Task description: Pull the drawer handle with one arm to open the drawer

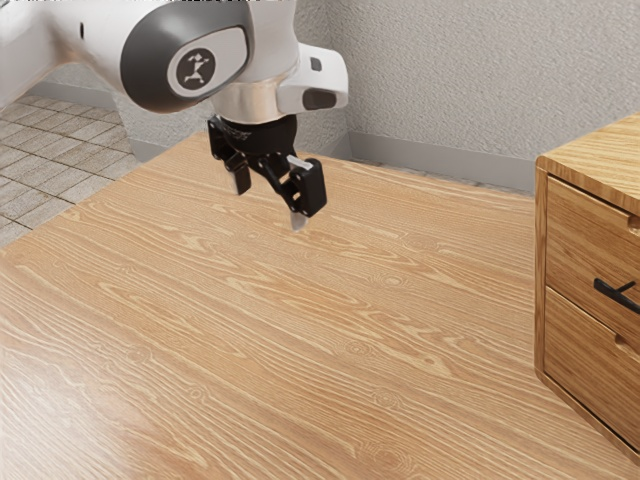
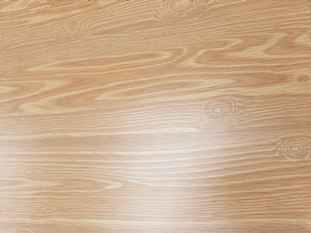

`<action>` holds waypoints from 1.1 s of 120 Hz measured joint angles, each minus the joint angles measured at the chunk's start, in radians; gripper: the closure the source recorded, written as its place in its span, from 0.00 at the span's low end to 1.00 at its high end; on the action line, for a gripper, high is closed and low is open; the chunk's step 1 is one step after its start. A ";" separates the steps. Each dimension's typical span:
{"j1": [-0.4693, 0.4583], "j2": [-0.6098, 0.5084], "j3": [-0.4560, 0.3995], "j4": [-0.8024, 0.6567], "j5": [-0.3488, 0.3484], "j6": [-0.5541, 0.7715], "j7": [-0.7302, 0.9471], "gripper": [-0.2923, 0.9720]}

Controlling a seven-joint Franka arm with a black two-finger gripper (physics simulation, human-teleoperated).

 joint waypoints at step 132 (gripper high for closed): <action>-0.140 -0.038 -0.106 -0.288 -0.080 0.474 0.861 0.23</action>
